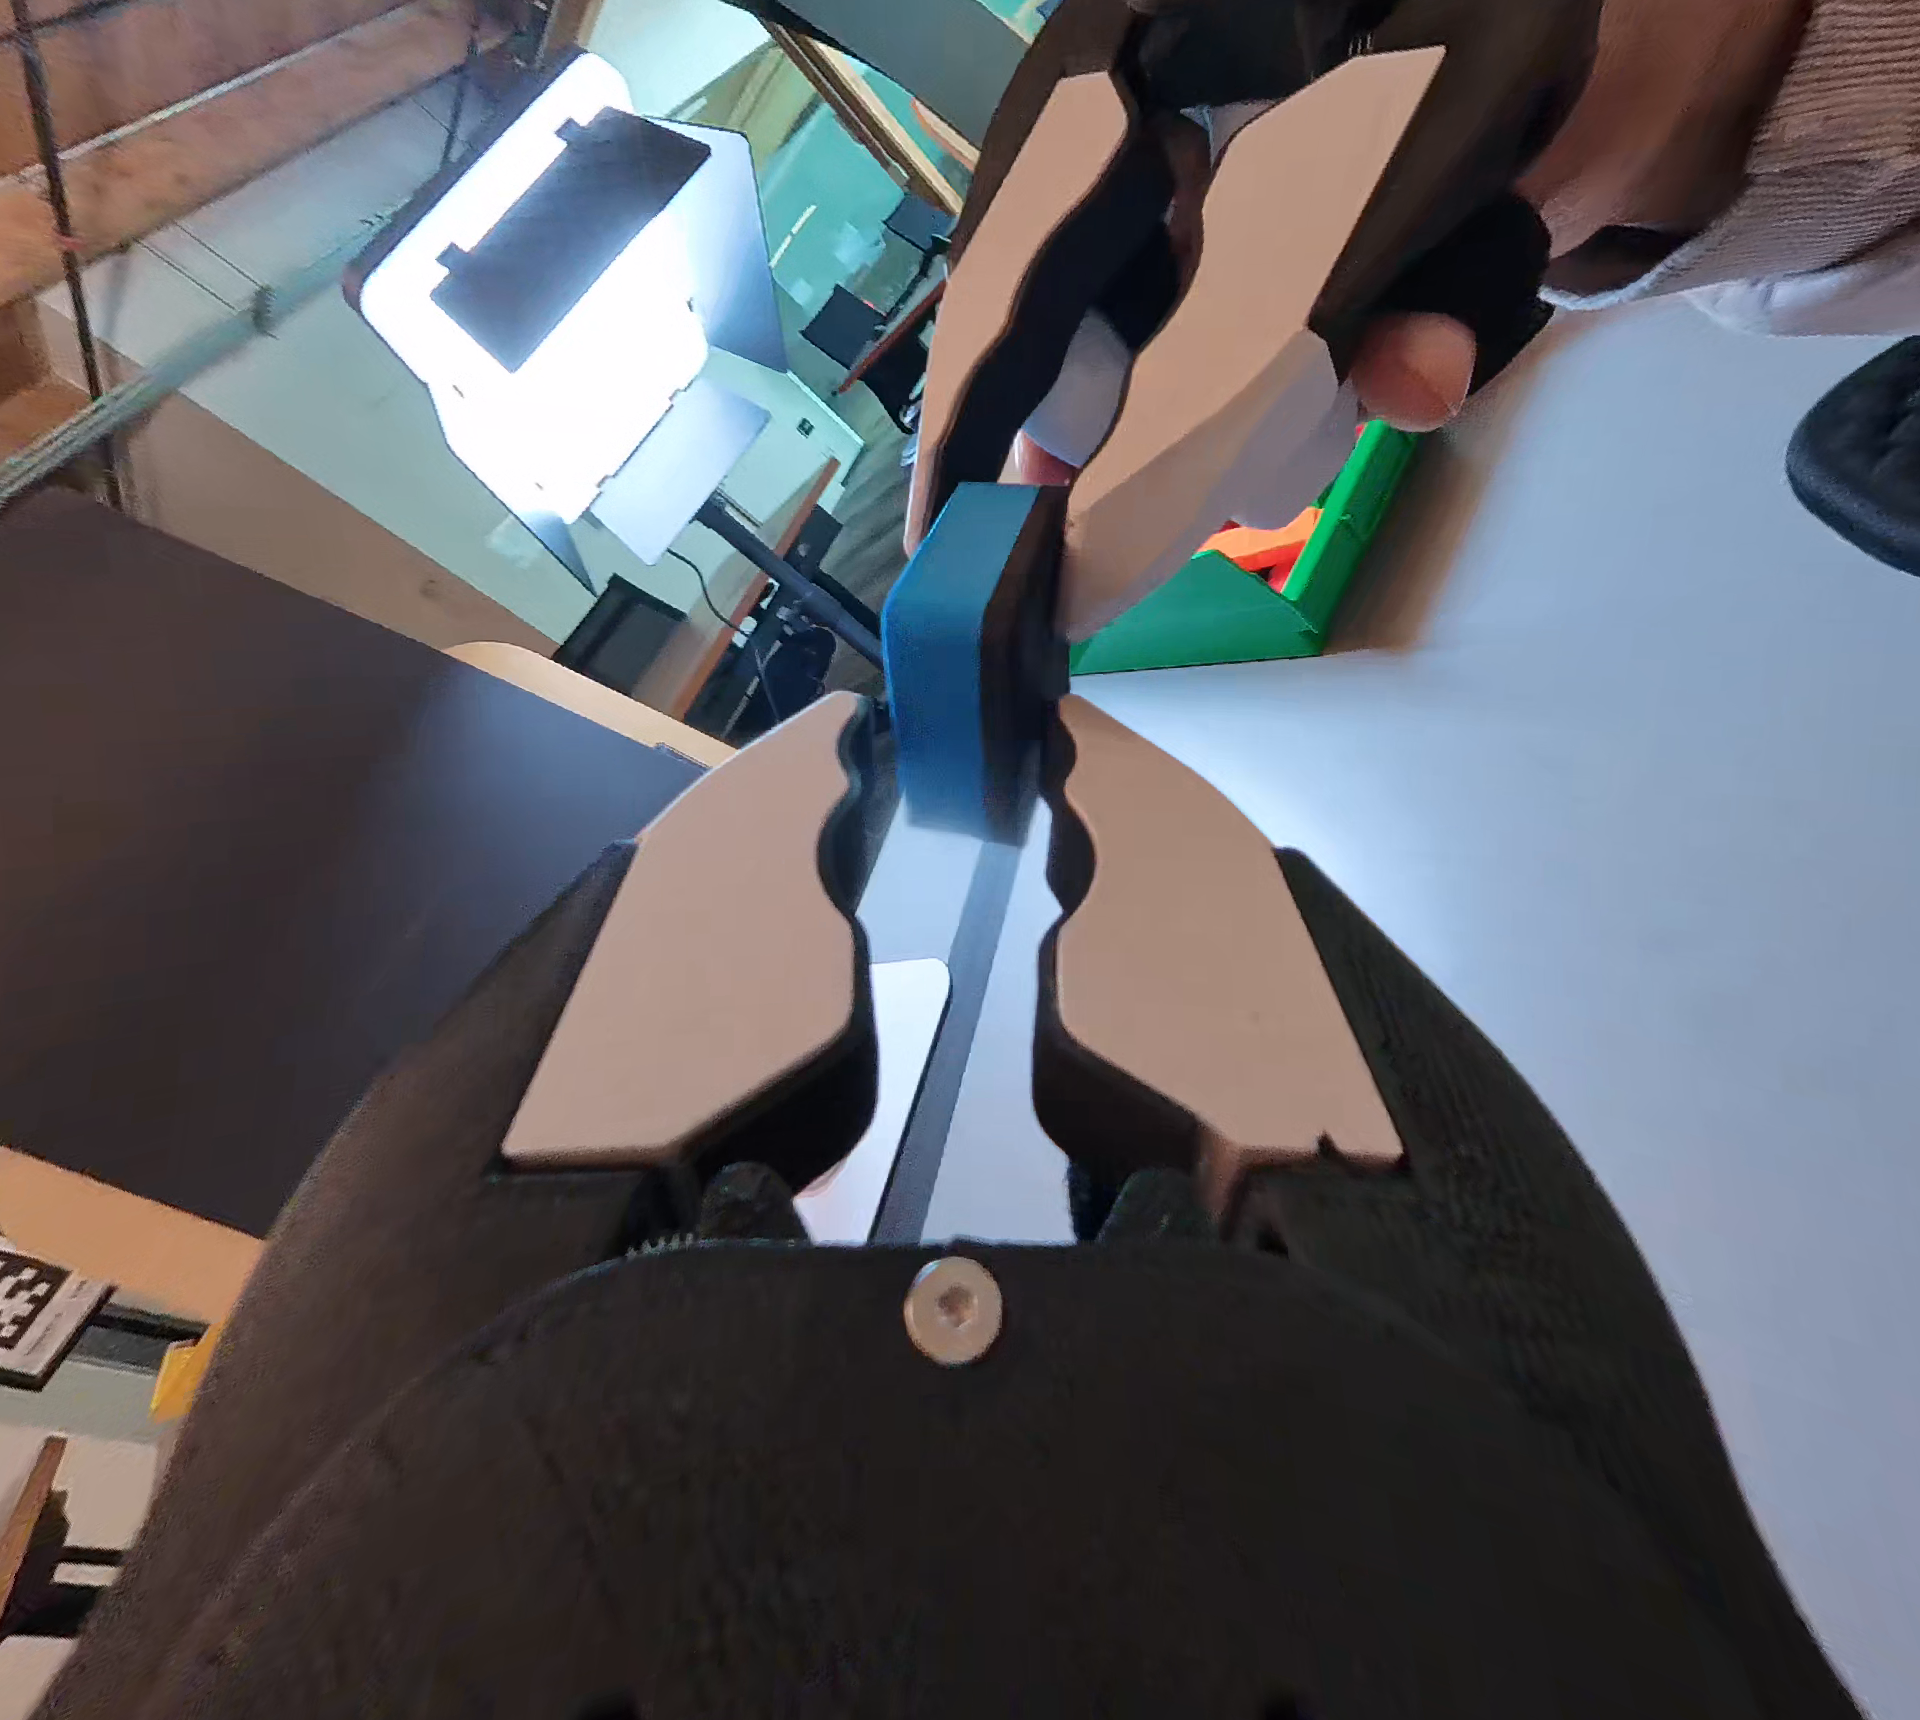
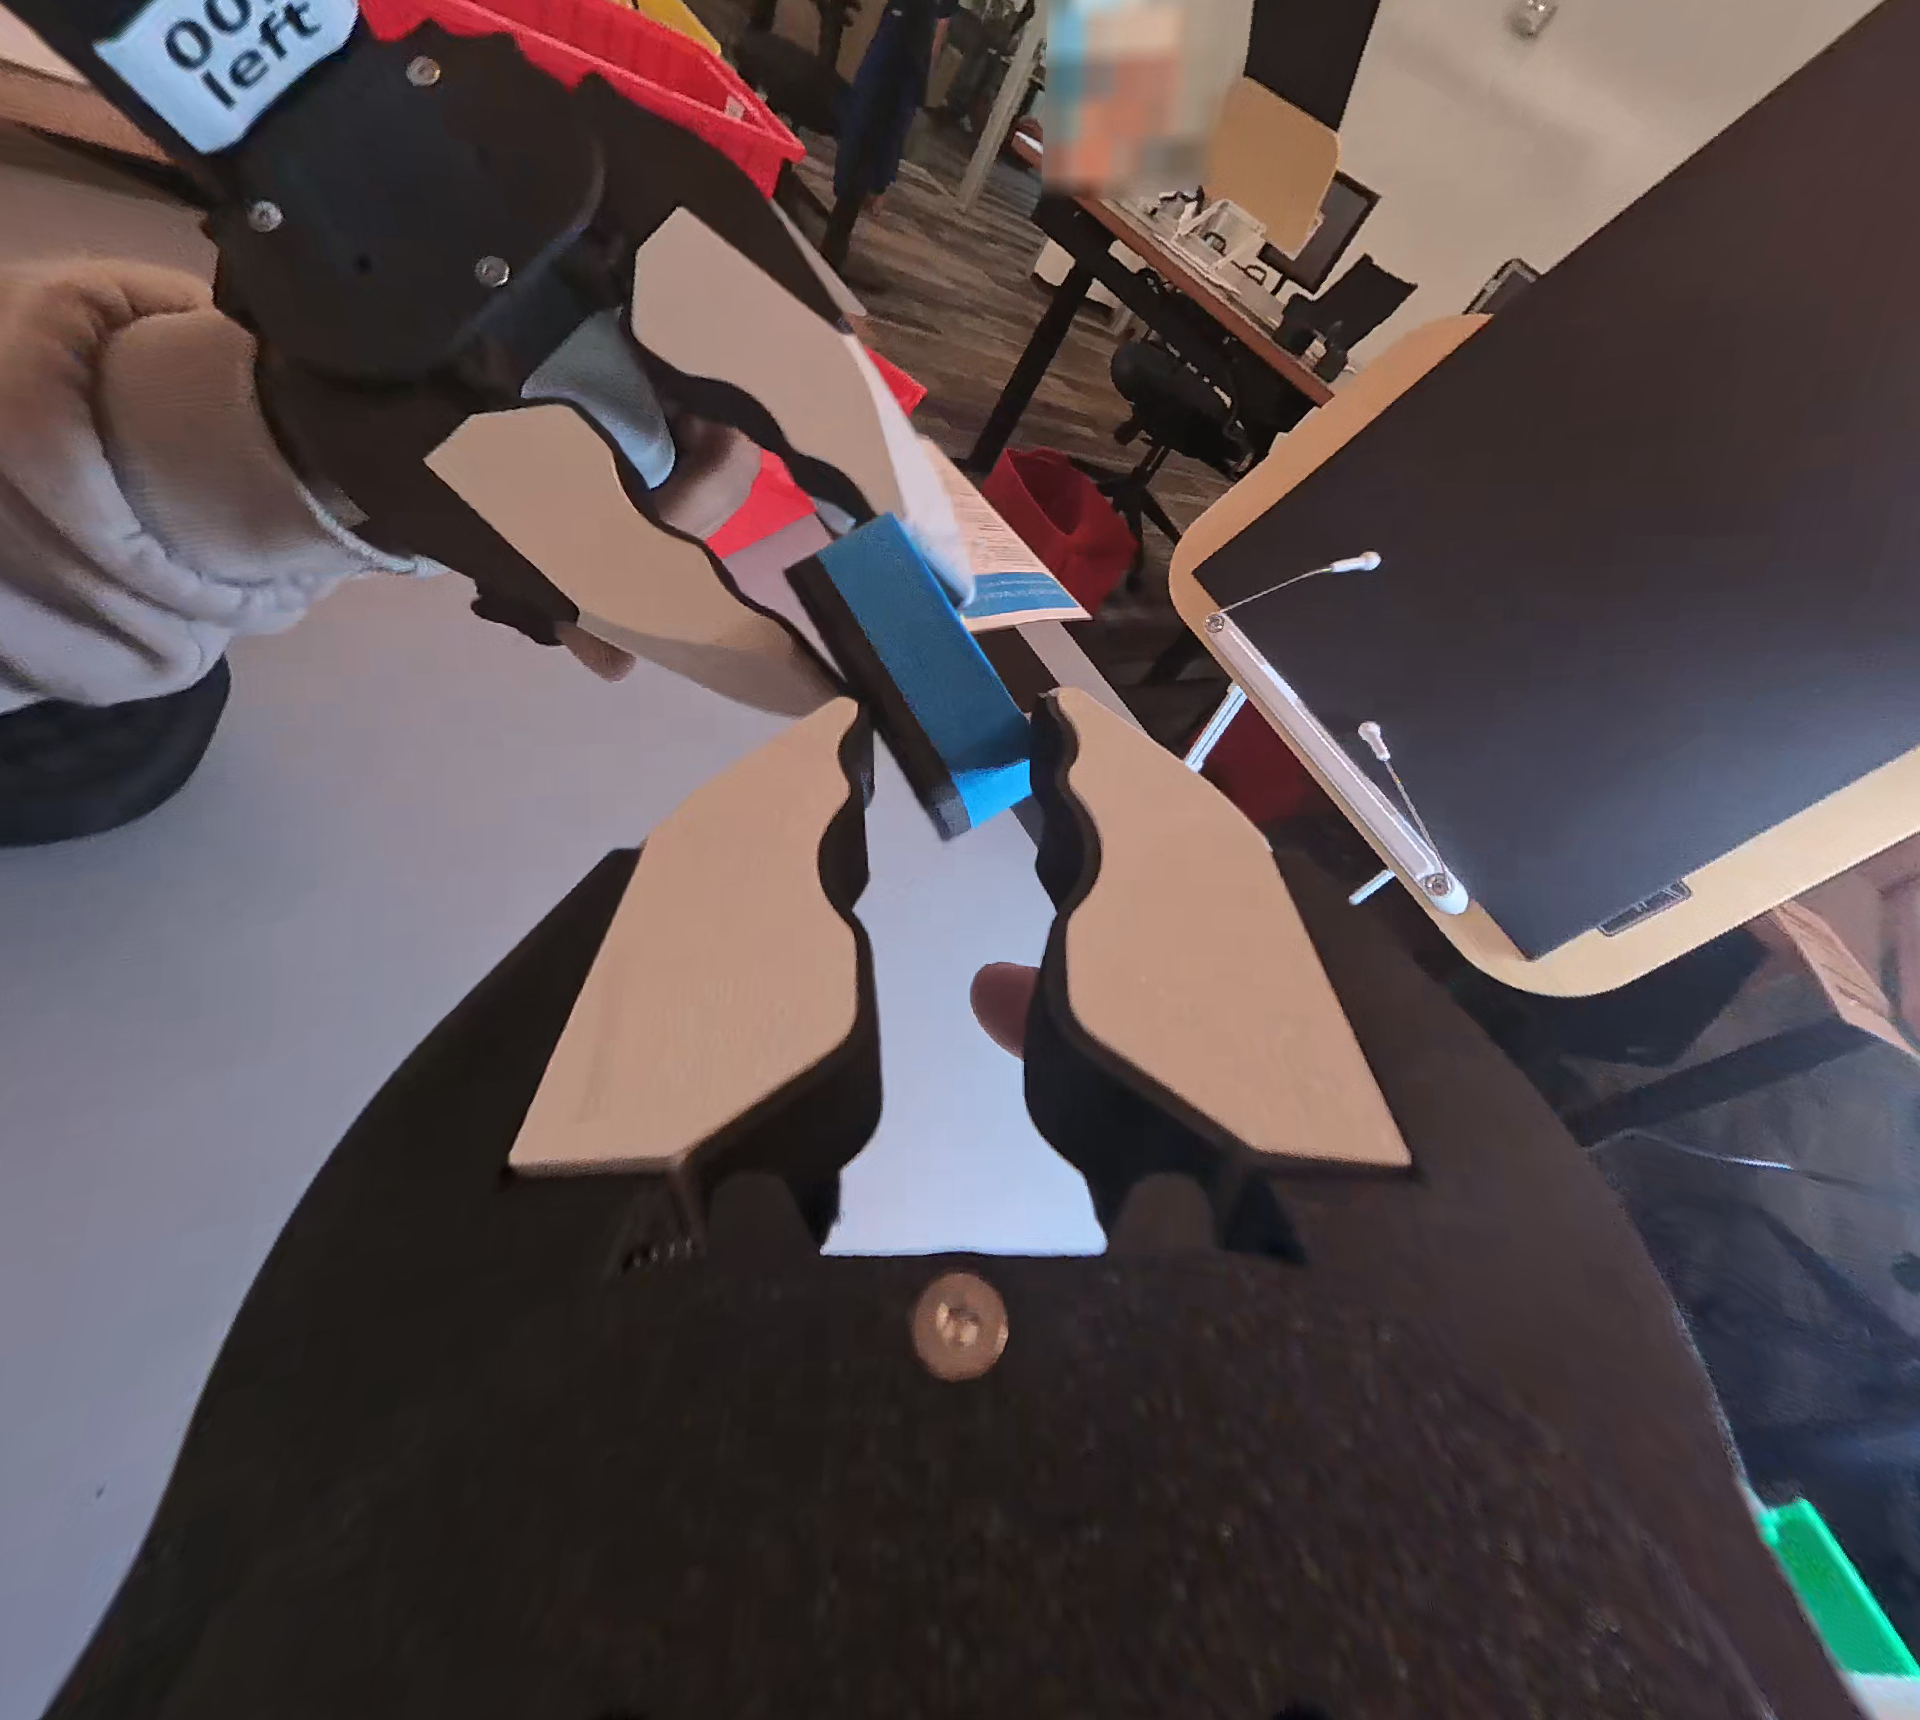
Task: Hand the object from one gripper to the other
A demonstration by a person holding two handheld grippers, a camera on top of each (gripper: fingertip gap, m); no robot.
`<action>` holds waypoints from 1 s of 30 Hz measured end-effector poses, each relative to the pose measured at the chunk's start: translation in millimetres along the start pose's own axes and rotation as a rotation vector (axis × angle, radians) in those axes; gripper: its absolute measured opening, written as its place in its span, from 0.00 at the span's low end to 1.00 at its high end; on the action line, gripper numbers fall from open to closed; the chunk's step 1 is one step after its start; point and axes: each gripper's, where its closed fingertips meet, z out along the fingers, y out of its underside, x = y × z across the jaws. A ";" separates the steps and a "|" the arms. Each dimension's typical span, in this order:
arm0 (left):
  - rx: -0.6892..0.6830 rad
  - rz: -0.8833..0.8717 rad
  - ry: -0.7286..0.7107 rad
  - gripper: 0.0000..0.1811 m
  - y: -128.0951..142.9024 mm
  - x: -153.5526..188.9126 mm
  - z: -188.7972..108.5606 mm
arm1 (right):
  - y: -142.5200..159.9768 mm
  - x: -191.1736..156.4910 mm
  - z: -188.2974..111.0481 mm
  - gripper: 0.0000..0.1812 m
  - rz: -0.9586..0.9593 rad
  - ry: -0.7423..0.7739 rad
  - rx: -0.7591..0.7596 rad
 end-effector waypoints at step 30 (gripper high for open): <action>0.293 -0.371 -0.080 0.29 -46.1 -24.6 -14.7 | -37.9 -0.2 -4.3 0.13 -0.360 0.394 0.391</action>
